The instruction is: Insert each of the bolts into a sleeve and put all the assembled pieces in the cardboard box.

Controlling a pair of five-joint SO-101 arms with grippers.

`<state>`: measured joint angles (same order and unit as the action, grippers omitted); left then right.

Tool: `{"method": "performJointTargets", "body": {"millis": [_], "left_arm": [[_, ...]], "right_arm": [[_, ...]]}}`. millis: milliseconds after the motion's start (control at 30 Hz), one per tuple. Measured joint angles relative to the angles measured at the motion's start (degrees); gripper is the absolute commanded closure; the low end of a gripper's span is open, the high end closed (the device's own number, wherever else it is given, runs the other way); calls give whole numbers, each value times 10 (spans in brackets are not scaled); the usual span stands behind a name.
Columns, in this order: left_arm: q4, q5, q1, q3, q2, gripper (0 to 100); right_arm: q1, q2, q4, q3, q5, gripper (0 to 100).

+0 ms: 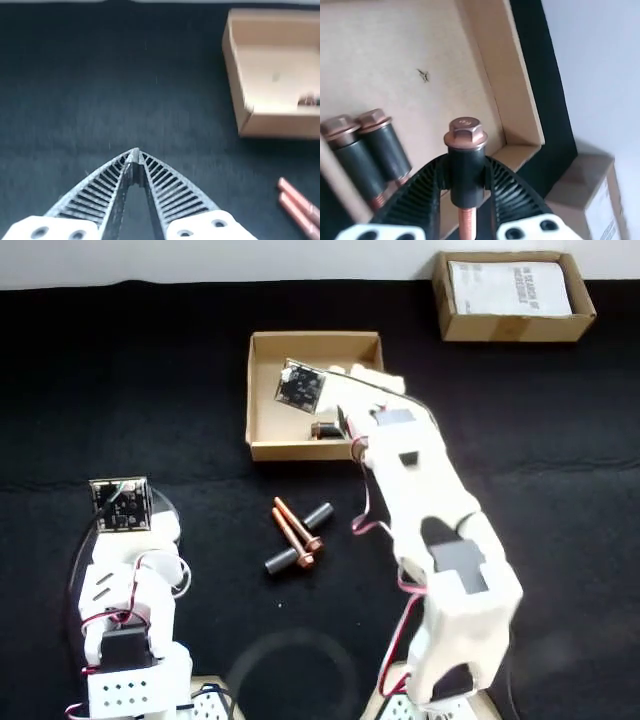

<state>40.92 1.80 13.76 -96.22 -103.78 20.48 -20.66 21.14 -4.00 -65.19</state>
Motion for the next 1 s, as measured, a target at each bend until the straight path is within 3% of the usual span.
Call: {"method": "performJointTargets", "body": {"millis": [100, 200, 300, 533, 800, 1000], "left_arm": [[70, -4, 0, 0, 0, 991], [89, -4, 0, 0, 0, 991], [92, -4, 0, 0, 0, 991], [92, -4, 0, -1, 0, 991], [92, -4, 0, -1, 0, 991], [92, -4, 0, -1, 0, 991]], "right_arm": [[1, -47, 4, 38, -4, 962], [4, -58, 52, 54, -1, 868], [15, -59, 100, 60, 62, 818], [25, -58, 222, 146, 187, 818], [43, 13, 492, 268, 381, 818], [84, 67, 731, 293, 413, 818]]}}
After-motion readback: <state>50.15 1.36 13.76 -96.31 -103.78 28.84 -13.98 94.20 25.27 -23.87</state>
